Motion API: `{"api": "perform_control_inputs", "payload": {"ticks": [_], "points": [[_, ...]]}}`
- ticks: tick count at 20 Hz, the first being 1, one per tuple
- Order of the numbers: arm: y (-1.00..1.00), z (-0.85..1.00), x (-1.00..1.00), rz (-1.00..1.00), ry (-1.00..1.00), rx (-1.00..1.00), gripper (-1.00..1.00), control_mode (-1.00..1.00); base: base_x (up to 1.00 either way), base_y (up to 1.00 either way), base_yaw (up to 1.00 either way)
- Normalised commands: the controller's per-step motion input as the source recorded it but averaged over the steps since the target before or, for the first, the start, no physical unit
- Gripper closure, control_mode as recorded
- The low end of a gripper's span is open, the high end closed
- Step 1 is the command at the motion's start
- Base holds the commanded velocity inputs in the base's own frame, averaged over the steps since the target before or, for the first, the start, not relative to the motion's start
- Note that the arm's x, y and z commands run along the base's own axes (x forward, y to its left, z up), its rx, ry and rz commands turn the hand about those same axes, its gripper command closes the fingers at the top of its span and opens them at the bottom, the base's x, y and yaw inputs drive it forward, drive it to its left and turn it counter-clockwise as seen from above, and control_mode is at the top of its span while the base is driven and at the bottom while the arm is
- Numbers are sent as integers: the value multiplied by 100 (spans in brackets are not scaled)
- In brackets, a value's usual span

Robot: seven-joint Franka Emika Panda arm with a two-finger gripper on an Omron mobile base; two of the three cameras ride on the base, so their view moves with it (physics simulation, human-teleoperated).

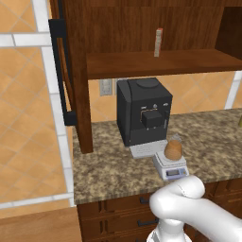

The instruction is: Pick the honey bottle and place it on the digital scale for weighing, and close the cabinet.

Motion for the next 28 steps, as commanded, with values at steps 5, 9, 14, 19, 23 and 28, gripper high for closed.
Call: {"api": "perform_control_inputs", "payload": {"ticks": [5,9,14,19,23,28], "points": [[-30,45,-22,-6,-1,10,-100,-100,0,0,0],[0,42,-44,0,-6,1,-100,-100,0,0,0],[5,59,-45,0,-10,0,-100,-100,0,0,0],[75,28,-45,1,-11,-10,-100,-100,0,0,0],[100,49,-13,2,-28,-23,-100,-100,0,0,0],[100,78,0,0,-36,-24,-100,-100,0,0,0]]}}
